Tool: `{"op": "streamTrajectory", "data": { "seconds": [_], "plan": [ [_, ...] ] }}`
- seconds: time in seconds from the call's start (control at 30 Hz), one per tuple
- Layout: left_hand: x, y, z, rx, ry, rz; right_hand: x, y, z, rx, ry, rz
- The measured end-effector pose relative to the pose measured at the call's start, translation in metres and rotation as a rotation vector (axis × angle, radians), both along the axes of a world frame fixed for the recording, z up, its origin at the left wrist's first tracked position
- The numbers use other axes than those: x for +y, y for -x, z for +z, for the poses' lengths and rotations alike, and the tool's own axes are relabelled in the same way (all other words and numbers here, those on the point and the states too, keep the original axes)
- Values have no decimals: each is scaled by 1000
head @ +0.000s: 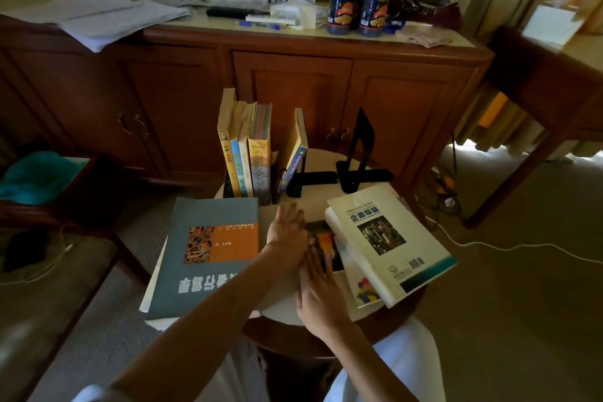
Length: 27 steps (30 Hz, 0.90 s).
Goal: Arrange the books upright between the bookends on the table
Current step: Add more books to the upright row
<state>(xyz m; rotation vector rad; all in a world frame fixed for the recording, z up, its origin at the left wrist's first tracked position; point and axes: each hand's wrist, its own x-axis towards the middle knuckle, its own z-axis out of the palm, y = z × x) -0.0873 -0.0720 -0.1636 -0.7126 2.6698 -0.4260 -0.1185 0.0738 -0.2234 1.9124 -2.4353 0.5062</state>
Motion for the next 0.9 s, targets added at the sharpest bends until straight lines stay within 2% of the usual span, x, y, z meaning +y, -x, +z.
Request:
{"op": "streamTrajectory", "data": {
  "seconds": [0.1,0.27,0.33,0.43,0.5,0.6,0.7,0.8,0.9],
  "plan": [
    [6,-22,1,-111,59,16,5,-8,-5,-153,44,96],
    [14,-43,7,66,85,80,15,-2,6,-461,79,109],
    [14,-43,10,115,57,92,19,2,10,-405,105,24],
    [10,-42,15,203,-43,97,29,5,8,-223,2,-78],
    [6,-41,19,315,-166,120,33,5,6,-227,-27,-63],
    [1,-40,28,495,-475,232,34,5,10,-319,-19,-46],
    [-3,-37,33,504,-614,287,36,2,13,-381,14,-34],
    [-6,-31,34,524,-713,359,36,-3,8,-267,125,-55],
    [-3,-25,37,567,-829,358,31,-6,1,-231,150,-114]
  ]
}}
